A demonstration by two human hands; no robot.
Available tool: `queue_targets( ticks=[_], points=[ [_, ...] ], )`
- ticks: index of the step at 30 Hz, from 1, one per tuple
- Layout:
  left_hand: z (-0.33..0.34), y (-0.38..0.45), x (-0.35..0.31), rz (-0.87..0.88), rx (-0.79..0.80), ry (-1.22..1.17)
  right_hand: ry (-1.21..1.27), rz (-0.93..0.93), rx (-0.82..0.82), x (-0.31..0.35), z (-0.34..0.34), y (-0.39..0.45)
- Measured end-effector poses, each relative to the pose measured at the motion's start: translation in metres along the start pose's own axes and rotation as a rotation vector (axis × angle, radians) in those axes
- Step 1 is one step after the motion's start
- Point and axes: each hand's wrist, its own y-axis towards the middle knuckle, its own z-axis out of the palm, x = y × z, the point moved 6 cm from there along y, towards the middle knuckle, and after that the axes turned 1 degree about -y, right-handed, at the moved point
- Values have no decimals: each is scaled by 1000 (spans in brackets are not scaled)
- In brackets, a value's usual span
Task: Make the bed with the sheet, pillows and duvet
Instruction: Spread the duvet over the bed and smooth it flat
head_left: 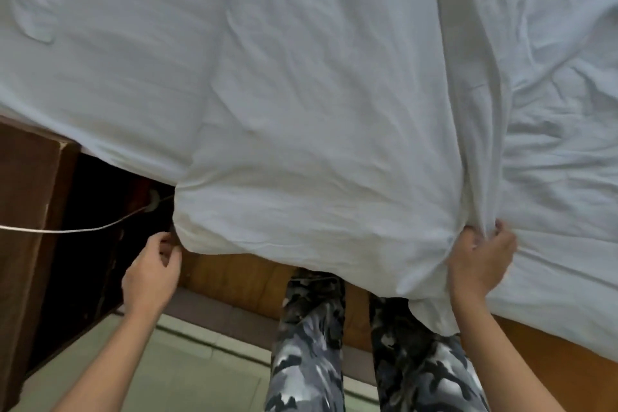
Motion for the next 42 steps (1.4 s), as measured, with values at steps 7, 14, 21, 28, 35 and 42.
queue_targets(
  ticks=[7,14,21,28,35,42],
  points=[
    [8,0,-35,217,-120,-173,46,52,-131,14,13,-1],
    [-11,-7,-35,339,-277,-285,-49,-481,-207,47,20,-30],
    [-11,-21,-9,220,-369,-368,174,-1373,169,180,87,-191],
    [-2,-62,26,236,-554,-479,-87,-1610,495,234,143,-280],
    [14,-78,47,407,-592,-259,-168,-1580,560,209,153,-274],
    [79,-78,144,-471,-212,-460,-304,-1607,537,189,163,-259]
  ],
)
